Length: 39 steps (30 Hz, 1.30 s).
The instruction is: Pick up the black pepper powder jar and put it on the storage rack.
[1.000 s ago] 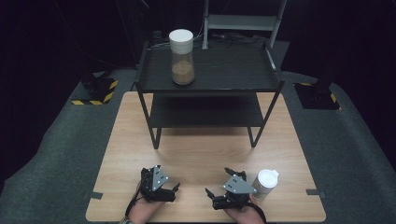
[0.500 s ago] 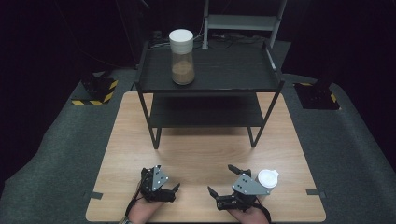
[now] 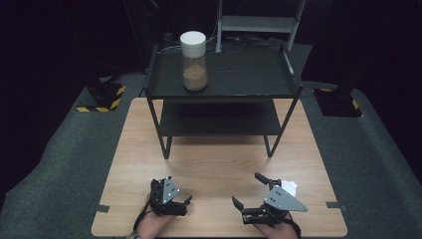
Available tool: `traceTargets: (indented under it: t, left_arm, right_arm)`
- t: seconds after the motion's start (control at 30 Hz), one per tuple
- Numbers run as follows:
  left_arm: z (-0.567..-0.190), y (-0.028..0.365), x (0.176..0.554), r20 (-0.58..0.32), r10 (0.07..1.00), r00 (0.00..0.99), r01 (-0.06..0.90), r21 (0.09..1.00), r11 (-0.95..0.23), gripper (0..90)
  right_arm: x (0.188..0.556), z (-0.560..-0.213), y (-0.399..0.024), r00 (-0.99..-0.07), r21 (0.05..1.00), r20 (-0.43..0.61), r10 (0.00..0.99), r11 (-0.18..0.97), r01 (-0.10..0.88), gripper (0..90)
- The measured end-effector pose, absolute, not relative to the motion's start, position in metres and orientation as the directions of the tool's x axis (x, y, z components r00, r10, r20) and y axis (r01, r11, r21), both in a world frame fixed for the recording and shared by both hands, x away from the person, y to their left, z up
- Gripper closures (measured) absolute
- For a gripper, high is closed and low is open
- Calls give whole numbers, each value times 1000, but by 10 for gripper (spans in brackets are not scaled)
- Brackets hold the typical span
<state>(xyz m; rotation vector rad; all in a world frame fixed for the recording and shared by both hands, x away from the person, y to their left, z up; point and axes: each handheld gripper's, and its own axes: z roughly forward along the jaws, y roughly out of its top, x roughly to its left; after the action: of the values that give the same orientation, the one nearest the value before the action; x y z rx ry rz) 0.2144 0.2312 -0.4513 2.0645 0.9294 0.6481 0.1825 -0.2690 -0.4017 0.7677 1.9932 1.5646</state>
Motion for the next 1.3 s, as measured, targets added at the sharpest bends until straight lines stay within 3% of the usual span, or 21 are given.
traceTargets:
  t: [0.87, 1.3]
  left_arm:
    - [-451, 231, 215, 126, 784, 608, 398, 806, -438, 9]
    - [-452, 234, 215, 118, 785, 609, 397, 811, -429, 10]
  right_arm:
    - [156, -407, -328, -582, 976, -27, 813, 148, 162, 0]
    - [151, -409, -336, -539, 972, -31, 842, 151, 181, 0]
